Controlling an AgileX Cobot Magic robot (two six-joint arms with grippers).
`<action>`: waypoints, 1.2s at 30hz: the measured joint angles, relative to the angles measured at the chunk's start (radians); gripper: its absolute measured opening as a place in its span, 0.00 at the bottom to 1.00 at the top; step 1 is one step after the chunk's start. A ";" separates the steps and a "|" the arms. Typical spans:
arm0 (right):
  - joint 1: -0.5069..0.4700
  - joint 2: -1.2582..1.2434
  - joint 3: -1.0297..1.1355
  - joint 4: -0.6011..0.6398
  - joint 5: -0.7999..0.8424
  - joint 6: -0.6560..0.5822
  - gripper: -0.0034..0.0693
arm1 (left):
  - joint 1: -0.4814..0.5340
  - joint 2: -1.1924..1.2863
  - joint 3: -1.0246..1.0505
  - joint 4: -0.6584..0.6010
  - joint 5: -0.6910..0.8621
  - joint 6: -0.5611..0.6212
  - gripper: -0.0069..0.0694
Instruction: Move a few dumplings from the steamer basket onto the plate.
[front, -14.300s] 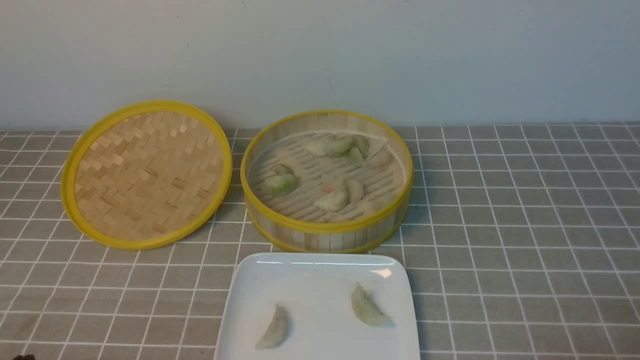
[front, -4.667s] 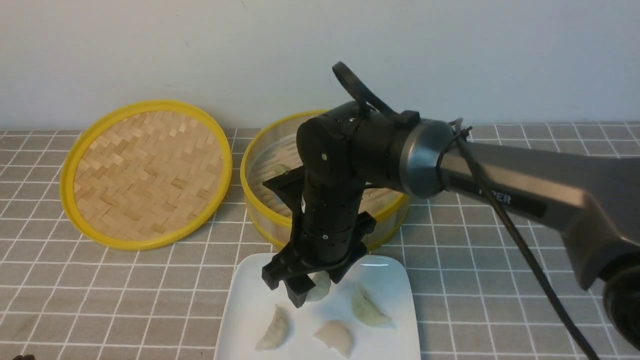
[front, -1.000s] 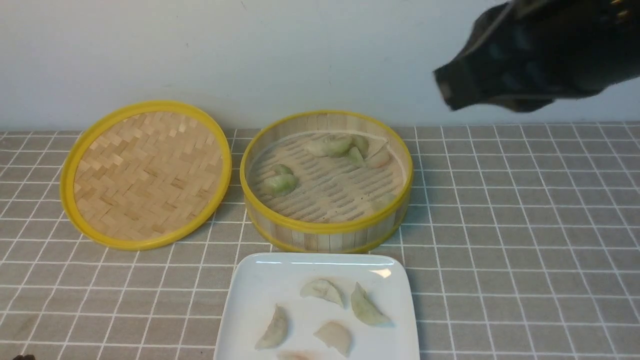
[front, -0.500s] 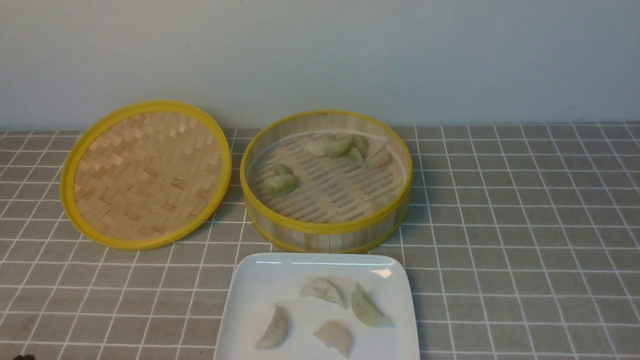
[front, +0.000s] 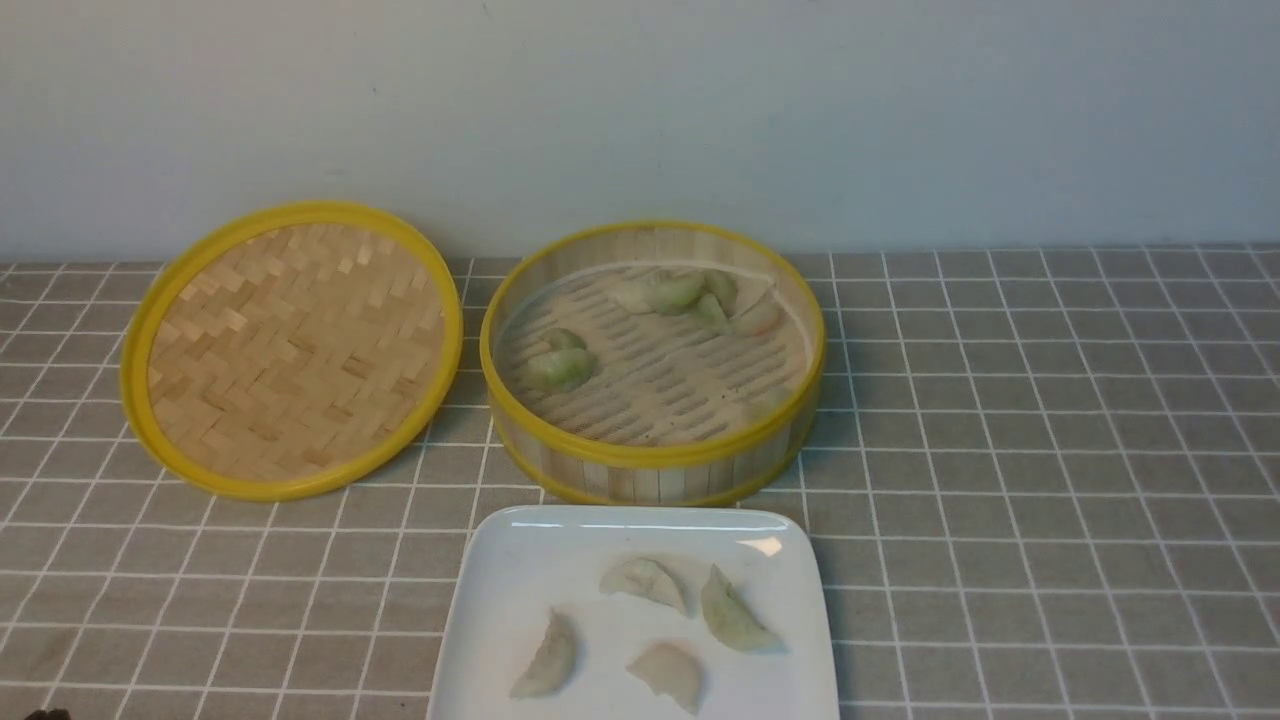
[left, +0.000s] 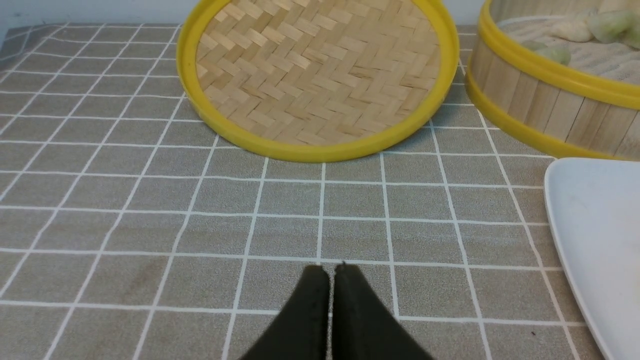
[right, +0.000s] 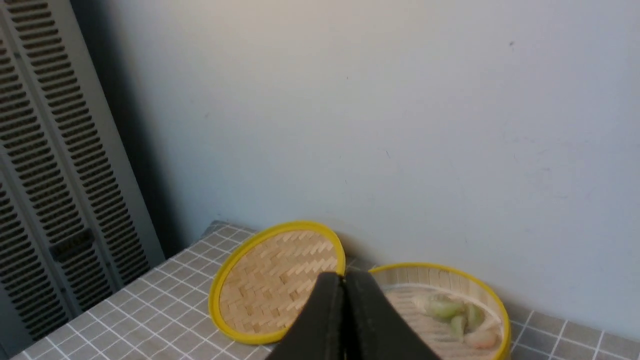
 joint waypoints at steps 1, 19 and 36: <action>0.000 -0.005 0.000 -0.001 -0.006 -0.012 0.03 | 0.000 0.000 0.000 0.000 0.000 0.000 0.08; 0.000 -0.005 0.007 0.340 -0.099 -0.446 0.03 | 0.000 0.000 0.000 0.000 0.000 0.000 0.08; -0.599 -0.251 0.496 0.312 -0.203 -0.454 0.03 | 0.000 0.000 0.000 0.000 0.000 0.000 0.08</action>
